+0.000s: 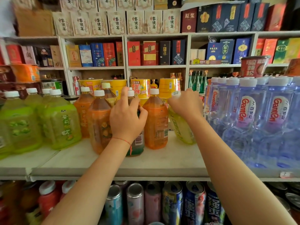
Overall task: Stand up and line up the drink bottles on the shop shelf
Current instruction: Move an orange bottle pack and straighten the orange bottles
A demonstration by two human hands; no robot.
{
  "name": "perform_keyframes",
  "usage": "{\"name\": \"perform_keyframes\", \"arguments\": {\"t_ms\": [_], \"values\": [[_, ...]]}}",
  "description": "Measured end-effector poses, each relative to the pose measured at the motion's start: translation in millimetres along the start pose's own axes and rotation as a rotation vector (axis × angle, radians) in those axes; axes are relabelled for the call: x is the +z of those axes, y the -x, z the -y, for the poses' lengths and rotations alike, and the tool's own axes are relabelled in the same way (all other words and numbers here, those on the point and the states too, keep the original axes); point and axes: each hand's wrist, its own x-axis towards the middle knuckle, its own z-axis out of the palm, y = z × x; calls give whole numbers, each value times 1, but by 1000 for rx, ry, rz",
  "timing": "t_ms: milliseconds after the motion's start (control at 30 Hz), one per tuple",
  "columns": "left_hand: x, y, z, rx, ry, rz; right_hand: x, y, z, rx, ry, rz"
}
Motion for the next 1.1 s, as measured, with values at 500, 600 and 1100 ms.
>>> {"name": "perform_keyframes", "arguments": {"t_ms": [500,600,1100], "values": [[-49,3,28,76,522,149,-97,86,74,-10,-893,-6],[-74,8,70,-8,514,-116,-81,101,117,-69,-1050,12],[-129,54,250,-157,525,-97,129,136,311,-178,-998,289]]}}
